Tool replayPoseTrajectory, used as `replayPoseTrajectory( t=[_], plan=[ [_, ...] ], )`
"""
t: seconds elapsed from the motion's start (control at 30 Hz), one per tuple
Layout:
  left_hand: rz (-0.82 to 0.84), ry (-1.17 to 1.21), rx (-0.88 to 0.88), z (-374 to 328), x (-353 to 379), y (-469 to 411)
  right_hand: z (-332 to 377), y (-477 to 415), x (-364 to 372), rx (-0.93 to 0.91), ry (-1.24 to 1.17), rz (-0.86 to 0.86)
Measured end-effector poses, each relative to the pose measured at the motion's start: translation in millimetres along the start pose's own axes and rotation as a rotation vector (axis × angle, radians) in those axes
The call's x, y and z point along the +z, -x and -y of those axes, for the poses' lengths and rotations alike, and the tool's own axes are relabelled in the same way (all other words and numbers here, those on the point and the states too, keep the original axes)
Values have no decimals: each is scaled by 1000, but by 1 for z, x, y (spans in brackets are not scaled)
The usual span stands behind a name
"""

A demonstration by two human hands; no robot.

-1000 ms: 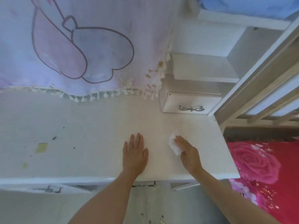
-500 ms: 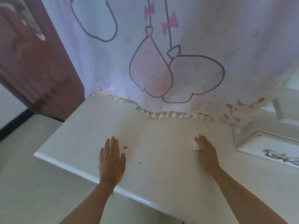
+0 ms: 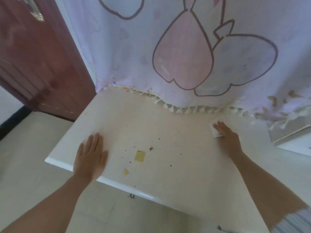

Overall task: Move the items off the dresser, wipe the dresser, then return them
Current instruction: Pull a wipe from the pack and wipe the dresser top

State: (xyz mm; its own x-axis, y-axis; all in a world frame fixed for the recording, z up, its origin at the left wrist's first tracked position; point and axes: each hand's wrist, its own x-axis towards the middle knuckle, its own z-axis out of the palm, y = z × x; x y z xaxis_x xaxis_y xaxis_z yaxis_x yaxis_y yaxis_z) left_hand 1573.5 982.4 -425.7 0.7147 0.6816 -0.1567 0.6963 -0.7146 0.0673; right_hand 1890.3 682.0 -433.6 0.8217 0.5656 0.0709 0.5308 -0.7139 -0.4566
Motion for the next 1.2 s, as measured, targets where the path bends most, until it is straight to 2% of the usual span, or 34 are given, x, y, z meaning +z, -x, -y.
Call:
replayPoseTrajectory(
  t=[0.13, 0.2, 0.27, 0.53, 0.6, 0.63, 0.7, 0.77, 0.83, 0.9, 0.93, 1.07, 1.13, 1.17, 1.2],
  plan=[
    [-28, -42, 71, 4, 7, -4, 31, 16, 13, 18, -2, -76],
    [-50, -29, 126, 6, 12, -6, 41, 35, 24, -87, -25, -96],
    [-64, -24, 167, 7, 14, -8, 52, 61, 30, -193, -66, -39],
    [-39, -14, 203, 11, 10, -9, 104, 166, 45, -604, -165, 392],
    [-44, -11, 202, 11, 11, -10, 113, 152, 34, -656, -211, 293],
    [-44, -9, 201, 11, 10, -10, 114, 133, 27, -638, -210, 185],
    [-52, -1, 205, 11, 11, -10, 109, 81, 15, -471, -155, -23],
    [-59, 9, 206, 12, 13, -10, 93, 27, 13, -207, -27, -153],
    [-71, 13, 203, 12, 14, -11, 78, -1, 21, -49, 106, -114],
    [-69, 12, 203, 12, 14, -11, 81, -6, 37, 62, 60, -15],
    [-68, 10, 206, 12, 14, -10, 91, -3, 44, 76, 30, 9],
    [-71, 33, 211, 12, 12, -9, 124, 46, 82, -294, -101, 30],
    [-69, 20, 212, 13, 13, -8, 145, 80, 81, -348, -98, 138],
    [-70, 15, 212, 13, 13, -9, 154, 102, 81, -321, -169, 248],
    [-71, 16, 212, 12, 13, -9, 161, 124, 86, -383, -164, 283]
  ],
)
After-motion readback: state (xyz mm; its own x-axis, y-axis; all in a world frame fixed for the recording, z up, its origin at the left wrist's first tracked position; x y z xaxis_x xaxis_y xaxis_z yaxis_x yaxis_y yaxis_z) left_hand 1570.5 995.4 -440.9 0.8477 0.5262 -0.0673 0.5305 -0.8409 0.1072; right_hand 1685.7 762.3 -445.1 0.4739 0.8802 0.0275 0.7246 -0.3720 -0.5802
